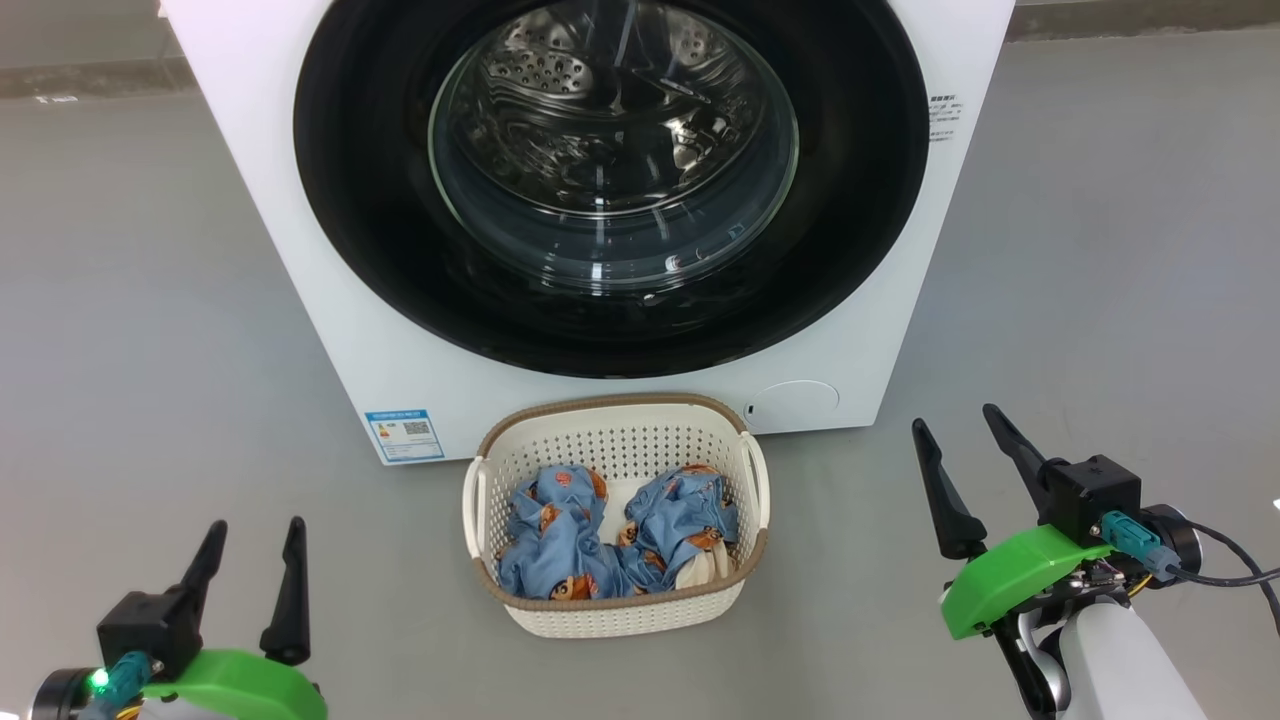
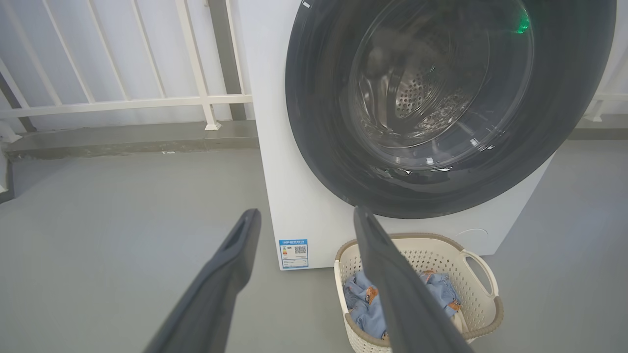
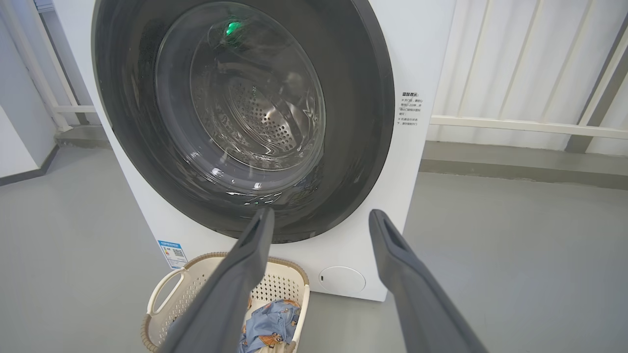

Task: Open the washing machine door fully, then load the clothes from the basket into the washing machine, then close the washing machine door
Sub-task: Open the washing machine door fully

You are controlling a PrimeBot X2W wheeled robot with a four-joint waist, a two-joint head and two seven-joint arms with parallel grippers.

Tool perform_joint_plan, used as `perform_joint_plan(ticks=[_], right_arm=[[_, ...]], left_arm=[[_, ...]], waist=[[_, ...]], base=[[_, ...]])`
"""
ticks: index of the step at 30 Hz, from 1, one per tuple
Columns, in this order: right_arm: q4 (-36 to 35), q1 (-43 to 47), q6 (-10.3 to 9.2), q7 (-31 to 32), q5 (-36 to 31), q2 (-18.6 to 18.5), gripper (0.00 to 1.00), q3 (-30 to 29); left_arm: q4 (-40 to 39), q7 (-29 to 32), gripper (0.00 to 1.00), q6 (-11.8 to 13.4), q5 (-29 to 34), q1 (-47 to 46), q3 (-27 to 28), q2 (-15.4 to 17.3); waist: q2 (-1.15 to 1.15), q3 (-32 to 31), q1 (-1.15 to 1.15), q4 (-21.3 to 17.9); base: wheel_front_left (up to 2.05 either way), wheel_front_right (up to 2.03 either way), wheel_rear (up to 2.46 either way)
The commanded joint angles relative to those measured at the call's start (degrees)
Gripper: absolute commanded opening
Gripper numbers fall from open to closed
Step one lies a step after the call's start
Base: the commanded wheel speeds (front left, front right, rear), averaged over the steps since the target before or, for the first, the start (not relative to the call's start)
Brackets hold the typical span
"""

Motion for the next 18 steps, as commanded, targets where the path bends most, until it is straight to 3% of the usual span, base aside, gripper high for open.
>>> perform_joint_plan(ticks=[1,18], right_arm=[[-1.7,-0.4,0.08,-0.7,0.2,0.1,1.0,0.9],[-1.8,-0.4,0.08,-0.7,-0.4,0.3,1.0,0.7]], left_arm=[[-1.7,-0.6,1.0,-0.1,0.3,-2.8,2.2,0.8],[-1.4,-0.6,1.0,-0.4,1.0,-3.0,1.4,1.1]], waist=[[0.0,0.0,0.0,0.0],[0.0,0.1,0.0,0.2]], base=[[0.0,0.0,0.0],[0.05,0.05,-0.1]])
